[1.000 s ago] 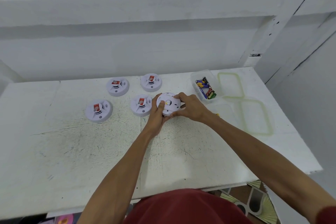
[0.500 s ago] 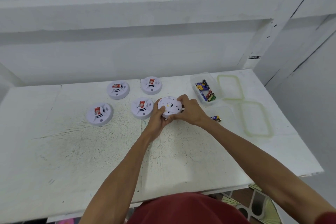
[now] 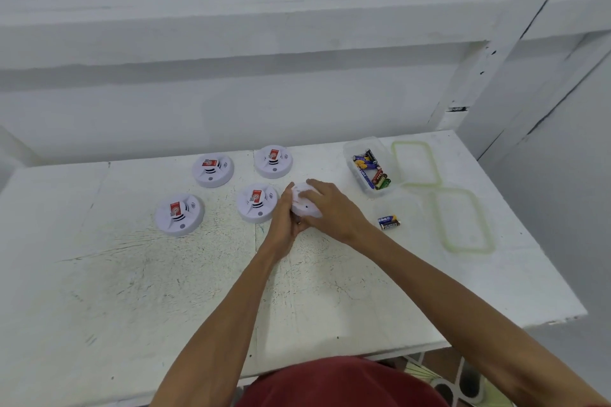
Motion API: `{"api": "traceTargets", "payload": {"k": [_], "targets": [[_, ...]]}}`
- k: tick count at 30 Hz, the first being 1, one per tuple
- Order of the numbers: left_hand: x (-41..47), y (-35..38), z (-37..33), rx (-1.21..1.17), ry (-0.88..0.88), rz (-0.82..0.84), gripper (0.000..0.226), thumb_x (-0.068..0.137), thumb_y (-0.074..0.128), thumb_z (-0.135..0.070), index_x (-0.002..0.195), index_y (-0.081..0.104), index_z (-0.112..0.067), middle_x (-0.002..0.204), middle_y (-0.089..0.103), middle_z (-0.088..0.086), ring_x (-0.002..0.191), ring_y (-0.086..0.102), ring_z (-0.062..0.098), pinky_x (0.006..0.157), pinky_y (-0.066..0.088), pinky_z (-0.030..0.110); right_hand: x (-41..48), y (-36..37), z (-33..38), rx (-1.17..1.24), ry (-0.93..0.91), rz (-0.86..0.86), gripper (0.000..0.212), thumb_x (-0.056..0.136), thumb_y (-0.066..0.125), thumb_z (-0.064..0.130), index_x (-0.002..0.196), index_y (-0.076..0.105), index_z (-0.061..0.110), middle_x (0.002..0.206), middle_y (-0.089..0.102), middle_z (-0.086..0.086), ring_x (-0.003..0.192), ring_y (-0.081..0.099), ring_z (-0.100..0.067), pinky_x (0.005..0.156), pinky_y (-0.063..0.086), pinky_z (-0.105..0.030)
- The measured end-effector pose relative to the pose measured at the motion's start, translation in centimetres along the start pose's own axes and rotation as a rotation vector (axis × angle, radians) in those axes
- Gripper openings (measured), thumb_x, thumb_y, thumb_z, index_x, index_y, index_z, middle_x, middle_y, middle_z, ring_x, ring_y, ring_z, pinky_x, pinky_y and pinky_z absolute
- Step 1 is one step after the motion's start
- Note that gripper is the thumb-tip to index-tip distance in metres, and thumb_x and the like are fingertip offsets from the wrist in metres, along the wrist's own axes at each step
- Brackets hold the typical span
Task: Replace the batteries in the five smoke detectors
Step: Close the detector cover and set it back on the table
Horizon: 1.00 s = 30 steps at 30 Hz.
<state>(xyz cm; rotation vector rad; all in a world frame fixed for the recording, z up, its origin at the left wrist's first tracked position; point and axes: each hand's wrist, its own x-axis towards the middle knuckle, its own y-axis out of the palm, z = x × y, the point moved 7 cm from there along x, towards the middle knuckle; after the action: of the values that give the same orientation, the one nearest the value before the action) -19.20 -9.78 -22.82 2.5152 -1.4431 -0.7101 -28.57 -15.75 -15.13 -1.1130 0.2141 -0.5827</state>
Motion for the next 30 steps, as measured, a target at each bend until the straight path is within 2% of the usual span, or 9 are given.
{"api": "traceTargets", "payload": {"k": [3,6,9,15,19,21,24,27,30], "targets": [[0.0,-0.4,0.1,-0.001,0.010,-0.021,0.056,0.112,0.029,-0.046,0.149,0.052,-0.010,0.136,0.068,0.017,0.118,0.069,0.029,0.094,0.061,0.041,-0.3,-0.1,0.7,-0.054,-0.015,-0.052,0.048,0.101,0.054,0.031,0.144,0.049,0.011,0.145,0.053,-0.012,0.125,0.055,-0.029,0.099,0.051,-0.041],[0.1,-0.7,0.4,0.050,0.028,-0.021,0.045,0.112,0.030,-0.021,0.145,0.054,-0.003,0.130,0.068,0.019,0.106,0.070,0.026,0.088,0.060,0.035,-0.1,-1.0,1.2,-0.054,0.042,-0.122,0.047,0.104,0.047,0.027,0.146,0.044,0.007,0.126,0.066,-0.014,0.094,0.068,-0.028,0.076,0.055,-0.034],[-0.1,0.1,0.4,0.160,0.085,0.039,0.044,0.108,0.042,-0.009,0.151,0.049,-0.009,0.136,0.068,0.014,0.120,0.068,0.027,0.100,0.057,0.040,-0.1,-2.0,-0.1,0.020,0.237,-0.176,0.043,0.102,0.048,0.024,0.140,0.044,0.006,0.104,0.069,-0.013,0.077,0.057,-0.020,0.062,0.038,-0.025],[0.2,0.7,0.1,0.357,0.271,0.038,0.051,0.098,0.067,-0.038,0.148,0.056,-0.033,0.147,0.056,0.009,0.120,0.065,0.034,0.104,0.053,0.059,-1.3,-2.5,-2.6,0.344,0.536,-0.329,0.047,0.089,0.064,0.034,0.129,0.053,0.013,0.103,0.066,-0.007,0.084,0.064,-0.021,0.062,0.053,-0.025],[-0.2,1.1,-0.1,0.368,0.256,0.046,0.052,0.095,0.072,-0.039,0.145,0.057,-0.043,0.146,0.060,-0.002,0.132,0.059,0.023,0.113,0.048,0.051,-1.3,-2.2,-3.1,0.301,0.537,-0.357,0.040,0.094,0.059,0.037,0.125,0.059,0.011,0.105,0.069,-0.006,0.088,0.068,-0.023,0.072,0.059,-0.031],[-0.4,1.1,0.1,0.338,0.244,0.046,0.058,0.097,0.072,-0.036,0.151,0.051,-0.036,0.148,0.060,-0.006,0.137,0.056,0.016,0.113,0.048,0.043,-1.2,-2.1,-3.0,0.318,0.516,-0.344,0.033,0.097,0.057,0.034,0.119,0.061,0.009,0.103,0.068,-0.006,0.087,0.068,-0.023,0.069,0.057,-0.028],[-0.8,0.8,0.5,0.293,0.195,-0.034,0.066,0.101,0.067,-0.029,0.160,0.036,-0.024,0.154,0.053,-0.007,0.141,0.052,0.011,0.108,0.051,0.028,-1.5,-1.5,-3.5,0.647,0.619,-0.385,0.034,0.096,0.063,0.028,0.123,0.055,0.009,0.113,0.065,-0.006,0.093,0.068,-0.018,0.069,0.059,-0.023],[-1.1,0.4,0.3,0.242,0.162,-0.053,0.053,0.106,0.060,-0.029,0.155,0.042,-0.020,0.151,0.057,0.005,0.140,0.054,0.022,0.112,0.049,0.040,-2.0,0.5,-3.3,1.106,0.727,-0.431,0.037,0.094,0.067,0.021,0.125,0.046,0.017,0.121,0.060,-0.009,0.099,0.070,-0.019,0.080,0.063,-0.040],[-1.1,0.9,-0.5,0.178,0.178,0.050,0.040,0.111,0.047,-0.022,0.151,0.048,-0.016,0.140,0.066,0.014,0.132,0.062,0.033,0.109,0.051,0.050,-1.9,2.0,-2.7,1.291,0.743,-0.429,0.051,0.097,0.062,0.015,0.136,0.035,0.033,0.120,0.060,-0.008,0.103,0.070,-0.022,0.082,0.062,-0.041]]}}
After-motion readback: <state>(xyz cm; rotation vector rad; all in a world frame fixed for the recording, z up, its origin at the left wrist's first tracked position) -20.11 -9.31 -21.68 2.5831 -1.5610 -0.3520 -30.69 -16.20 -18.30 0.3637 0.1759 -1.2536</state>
